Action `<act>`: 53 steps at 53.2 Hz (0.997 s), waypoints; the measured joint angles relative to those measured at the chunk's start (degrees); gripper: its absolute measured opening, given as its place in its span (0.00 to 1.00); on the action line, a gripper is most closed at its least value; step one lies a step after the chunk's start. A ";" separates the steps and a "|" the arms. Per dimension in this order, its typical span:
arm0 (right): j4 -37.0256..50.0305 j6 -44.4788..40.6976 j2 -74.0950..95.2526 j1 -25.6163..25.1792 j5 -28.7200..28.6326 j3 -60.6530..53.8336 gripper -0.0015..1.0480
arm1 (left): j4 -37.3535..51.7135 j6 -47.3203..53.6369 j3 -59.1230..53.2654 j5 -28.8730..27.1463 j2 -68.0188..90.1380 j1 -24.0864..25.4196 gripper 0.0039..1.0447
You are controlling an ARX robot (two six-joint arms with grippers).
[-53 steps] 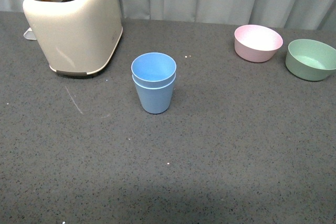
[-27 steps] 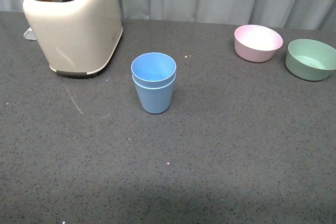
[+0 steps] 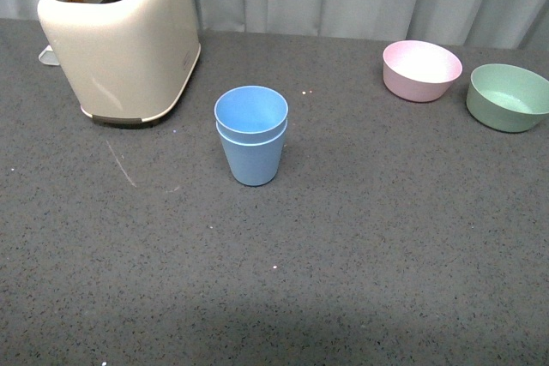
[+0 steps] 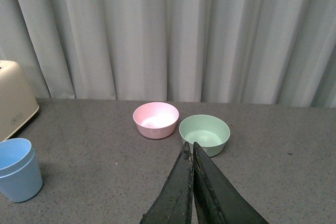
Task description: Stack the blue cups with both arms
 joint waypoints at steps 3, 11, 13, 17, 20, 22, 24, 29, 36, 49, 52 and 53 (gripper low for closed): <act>-0.70 0.00 -0.70 0.00 0.00 0.00 0.01 | 0.00 0.00 0.00 0.00 0.00 0.00 0.94; -5.05 0.00 -4.42 0.00 -0.02 0.07 0.01 | 0.00 0.00 0.00 0.00 0.00 0.00 0.94; -9.49 -0.02 -7.58 0.00 -0.20 0.04 0.01 | 0.00 0.00 0.00 0.02 -0.02 0.00 0.94; -11.72 -0.02 -10.75 0.00 -0.15 0.04 0.01 | 0.00 0.00 0.00 -0.04 0.00 0.00 0.94; -11.89 -0.02 -11.63 0.00 -0.17 0.04 0.01 | 0.00 0.00 0.00 0.02 -0.02 0.00 0.94; -11.98 -0.02 -11.63 0.00 -0.15 0.04 0.01 | 0.00 0.00 0.00 0.02 -0.02 0.00 0.94; -11.98 -0.04 -11.63 0.00 -0.17 0.04 0.01 | 0.00 0.00 0.00 0.04 -0.02 0.00 0.94; -12.00 -0.09 -11.63 0.00 -0.17 0.04 0.14 | 0.00 0.00 0.00 0.04 -0.02 0.00 0.94; -12.00 -0.09 -11.65 0.00 -0.17 0.04 0.33 | 0.00 0.00 0.00 0.02 -0.02 0.00 0.94; -12.00 -0.09 -11.65 0.00 -0.15 0.04 0.74 | 0.00 0.00 0.00 0.04 -0.02 0.00 0.94; -12.00 -0.09 -11.65 0.00 -0.17 0.04 0.82 | 0.00 0.00 0.00 0.04 -0.02 0.00 0.94; -12.00 -0.09 -11.65 0.00 -0.15 0.04 0.86 | 0.00 0.00 0.00 0.04 -0.02 0.00 0.94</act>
